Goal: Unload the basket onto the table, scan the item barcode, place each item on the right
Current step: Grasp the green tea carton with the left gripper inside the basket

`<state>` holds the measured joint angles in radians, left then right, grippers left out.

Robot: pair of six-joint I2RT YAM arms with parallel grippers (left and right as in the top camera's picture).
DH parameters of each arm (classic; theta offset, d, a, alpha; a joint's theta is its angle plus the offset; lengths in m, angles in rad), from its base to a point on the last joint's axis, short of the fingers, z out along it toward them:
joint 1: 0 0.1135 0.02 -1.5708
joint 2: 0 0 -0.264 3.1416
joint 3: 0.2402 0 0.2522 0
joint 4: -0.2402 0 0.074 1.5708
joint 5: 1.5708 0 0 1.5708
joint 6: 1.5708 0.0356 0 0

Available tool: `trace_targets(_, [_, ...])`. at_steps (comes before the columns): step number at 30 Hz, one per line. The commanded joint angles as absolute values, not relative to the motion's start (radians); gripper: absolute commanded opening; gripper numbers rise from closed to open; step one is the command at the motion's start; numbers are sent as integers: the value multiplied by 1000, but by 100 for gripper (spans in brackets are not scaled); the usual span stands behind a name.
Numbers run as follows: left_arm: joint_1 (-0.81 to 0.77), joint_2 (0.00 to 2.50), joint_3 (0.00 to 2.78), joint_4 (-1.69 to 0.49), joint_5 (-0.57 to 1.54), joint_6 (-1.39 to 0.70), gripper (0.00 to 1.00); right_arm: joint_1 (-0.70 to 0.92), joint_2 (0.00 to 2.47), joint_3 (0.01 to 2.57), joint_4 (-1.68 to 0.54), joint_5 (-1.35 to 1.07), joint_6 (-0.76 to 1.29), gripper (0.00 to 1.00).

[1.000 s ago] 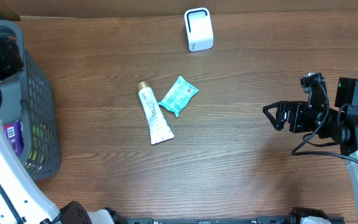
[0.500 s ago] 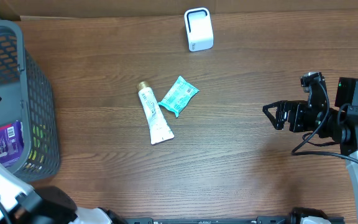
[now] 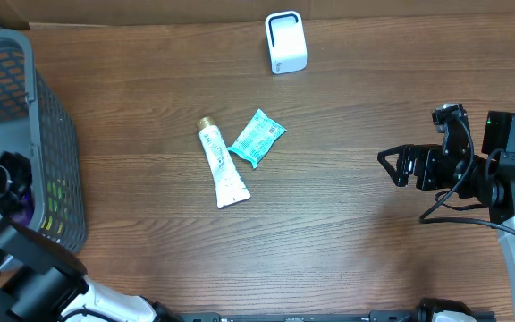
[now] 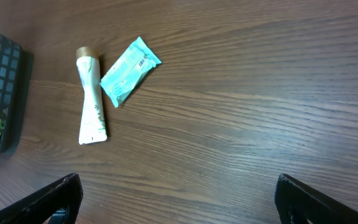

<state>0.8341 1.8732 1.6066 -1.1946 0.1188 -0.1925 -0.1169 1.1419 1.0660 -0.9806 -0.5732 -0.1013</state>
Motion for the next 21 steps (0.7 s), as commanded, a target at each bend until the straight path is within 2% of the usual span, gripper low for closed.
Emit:
trace_targets(1, [841, 1887, 1529, -1155, 110, -152, 66, -112, 1139, 1086, -974, -589, -106, 100])
trace_targets(13, [841, 1888, 1377, -1007, 97, -100, 73, -112, 1139, 1086, -974, -590, -105, 100])
trace_targets(21, [841, 1888, 1381, -970, 96, -100, 83, -112, 1139, 1086, -975, -590, -105, 100])
